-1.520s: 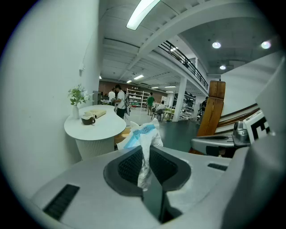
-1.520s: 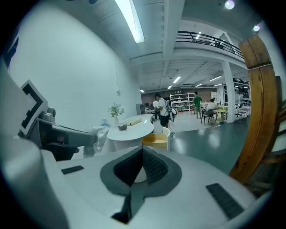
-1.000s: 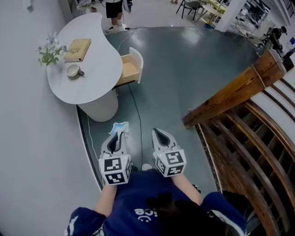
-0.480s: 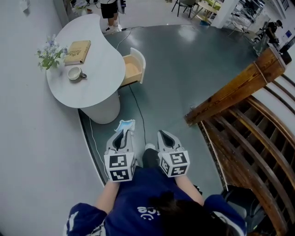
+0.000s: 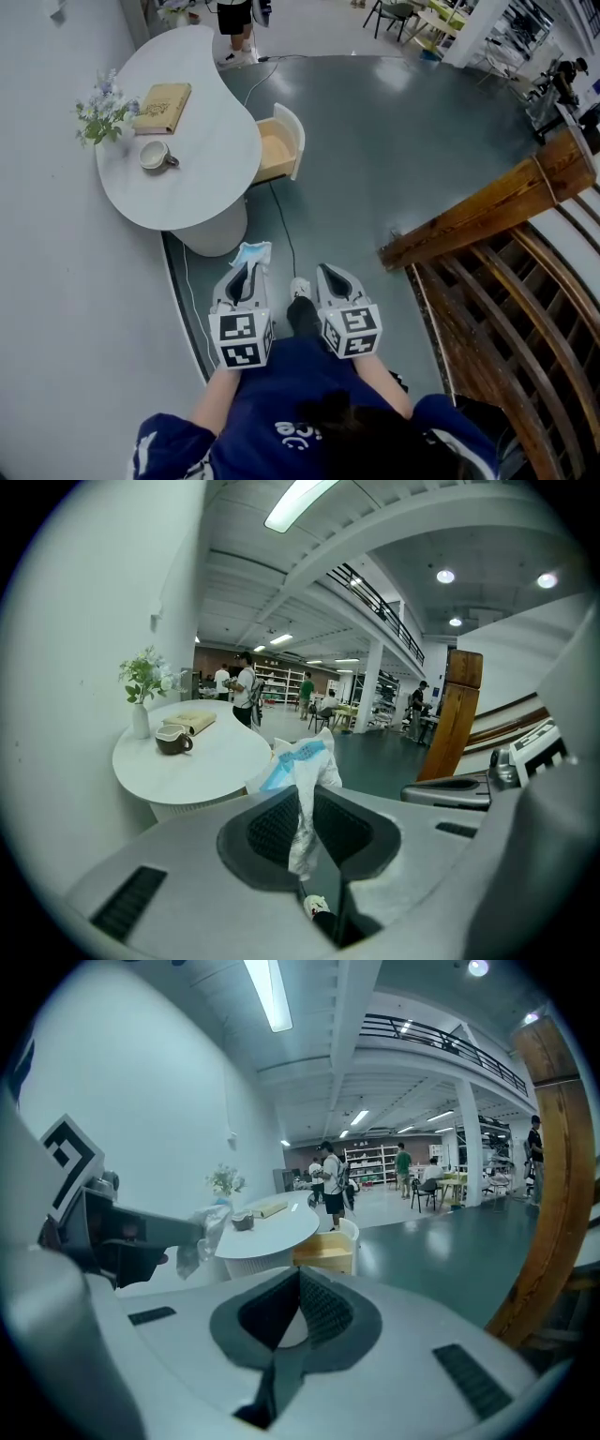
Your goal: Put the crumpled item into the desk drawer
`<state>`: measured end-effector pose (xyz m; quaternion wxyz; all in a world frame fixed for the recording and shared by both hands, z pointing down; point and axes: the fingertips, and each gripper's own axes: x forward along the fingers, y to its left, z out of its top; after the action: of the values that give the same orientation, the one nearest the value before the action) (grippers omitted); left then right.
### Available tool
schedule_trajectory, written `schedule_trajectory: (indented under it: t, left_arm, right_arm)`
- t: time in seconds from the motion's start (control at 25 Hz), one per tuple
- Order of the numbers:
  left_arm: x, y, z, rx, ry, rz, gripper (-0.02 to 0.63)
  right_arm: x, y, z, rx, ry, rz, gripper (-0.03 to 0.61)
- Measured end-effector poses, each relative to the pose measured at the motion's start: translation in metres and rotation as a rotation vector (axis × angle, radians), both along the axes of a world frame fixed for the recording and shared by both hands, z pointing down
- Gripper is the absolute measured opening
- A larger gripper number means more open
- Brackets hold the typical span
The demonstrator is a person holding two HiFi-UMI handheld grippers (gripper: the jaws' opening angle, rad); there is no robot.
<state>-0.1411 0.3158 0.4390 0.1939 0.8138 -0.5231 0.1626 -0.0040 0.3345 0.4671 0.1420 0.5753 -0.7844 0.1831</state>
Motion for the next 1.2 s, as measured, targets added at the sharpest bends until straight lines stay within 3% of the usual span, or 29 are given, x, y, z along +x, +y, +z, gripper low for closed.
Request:
schedule_trajectory:
  t: [0.24,0.8,1.2]
  left_arm:
    - [0.018,-0.036,0.003,-0.022,0.011,-0.026,0.049]
    - [0.073,-0.131,0.01,-0.046,-0.029,-0.101,0.049]
    - [0.102,-0.173,0.012,-0.053,-0.037,-0.152,0.049]
  right_arm:
    - [0.007,-0.053,0.0,-0.003,0.003,-0.08,0.006]
    - [0.065,-0.162,0.009,-0.014,-0.019,-0.148,0.006]
    - [0.091,-0.207,0.013,-0.021,-0.042,-0.196,0.006]
